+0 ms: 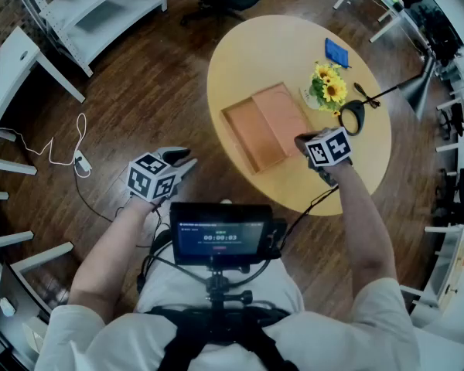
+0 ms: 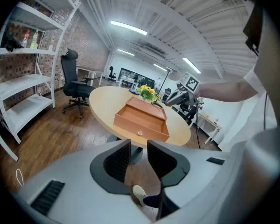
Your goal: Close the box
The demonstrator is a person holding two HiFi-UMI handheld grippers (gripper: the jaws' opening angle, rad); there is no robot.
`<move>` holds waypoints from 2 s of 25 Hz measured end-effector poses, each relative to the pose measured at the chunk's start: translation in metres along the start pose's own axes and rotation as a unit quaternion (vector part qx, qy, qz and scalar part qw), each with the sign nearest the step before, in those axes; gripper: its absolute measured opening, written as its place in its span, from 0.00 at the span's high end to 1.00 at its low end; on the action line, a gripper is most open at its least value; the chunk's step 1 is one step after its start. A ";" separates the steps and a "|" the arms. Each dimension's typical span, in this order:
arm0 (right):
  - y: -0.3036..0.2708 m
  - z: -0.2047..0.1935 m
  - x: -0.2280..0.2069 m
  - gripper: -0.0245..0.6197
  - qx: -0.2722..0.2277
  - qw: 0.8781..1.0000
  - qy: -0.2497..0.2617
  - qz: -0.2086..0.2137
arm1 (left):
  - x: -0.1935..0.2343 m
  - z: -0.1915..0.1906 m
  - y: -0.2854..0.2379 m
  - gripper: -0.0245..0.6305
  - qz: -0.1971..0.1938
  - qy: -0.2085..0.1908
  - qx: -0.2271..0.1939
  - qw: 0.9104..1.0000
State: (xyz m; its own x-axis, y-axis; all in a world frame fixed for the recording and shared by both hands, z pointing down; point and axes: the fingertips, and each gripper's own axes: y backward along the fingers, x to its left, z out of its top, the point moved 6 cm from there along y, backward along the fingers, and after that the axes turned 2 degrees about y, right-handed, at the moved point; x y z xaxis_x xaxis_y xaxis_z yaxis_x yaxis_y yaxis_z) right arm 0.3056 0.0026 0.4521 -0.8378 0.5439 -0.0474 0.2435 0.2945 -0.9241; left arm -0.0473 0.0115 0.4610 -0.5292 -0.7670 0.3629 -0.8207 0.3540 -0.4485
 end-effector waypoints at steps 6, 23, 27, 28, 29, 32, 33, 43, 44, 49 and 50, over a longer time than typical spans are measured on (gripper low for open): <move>-0.041 0.014 -0.057 0.96 0.069 0.996 0.056 0.021 | -0.010 0.017 -0.058 0.79 -0.003 0.002 -0.019 1.000; -0.069 0.020 -0.057 0.96 0.139 0.985 0.080 0.066 | -0.001 -0.022 -0.155 0.82 -0.058 0.018 0.026 0.998; -0.071 0.024 -0.055 0.96 0.148 0.983 0.081 0.070 | 0.005 -0.024 -0.170 0.82 -0.069 0.017 0.021 0.997; -0.071 0.023 -0.055 0.96 0.152 0.982 0.083 0.070 | 0.004 -0.023 -0.172 0.82 -0.074 0.018 0.018 0.997; -0.070 0.023 -0.055 0.96 0.154 0.982 0.084 0.070 | 0.003 -0.023 -0.174 0.82 -0.080 0.019 0.016 0.997; -0.070 0.024 -0.054 0.96 0.154 0.982 0.080 0.076 | 0.001 -0.022 -0.175 0.86 -0.093 0.018 0.012 0.995; -0.070 0.024 -0.054 0.96 0.152 0.982 0.076 0.079 | 0.001 -0.022 -0.175 0.86 -0.095 0.018 0.011 0.995; -0.071 0.022 -0.059 0.96 0.137 0.984 0.060 0.094 | 0.001 -0.020 -0.183 0.87 -0.102 0.014 0.008 0.995; -0.070 0.022 -0.059 0.96 0.135 0.984 0.060 0.094 | 0.002 -0.020 -0.183 0.87 -0.103 0.014 0.009 0.995; -0.072 0.024 -0.057 0.96 0.136 0.984 0.060 0.100 | 0.004 -0.017 -0.183 0.87 -0.113 0.024 0.000 0.993; -0.072 0.024 -0.057 0.96 0.136 0.984 0.060 0.102 | 0.002 -0.016 -0.184 0.88 -0.115 0.025 -0.003 0.993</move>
State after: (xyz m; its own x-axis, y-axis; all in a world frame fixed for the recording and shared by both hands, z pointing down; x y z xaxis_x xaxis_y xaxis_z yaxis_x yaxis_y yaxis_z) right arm 0.3239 -0.0684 0.5123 -0.7173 0.6634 -0.2130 0.2473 -0.0434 -0.9680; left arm 0.0989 -0.0468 0.5570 -0.3366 -0.8006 0.4957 -0.9227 0.1754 -0.3432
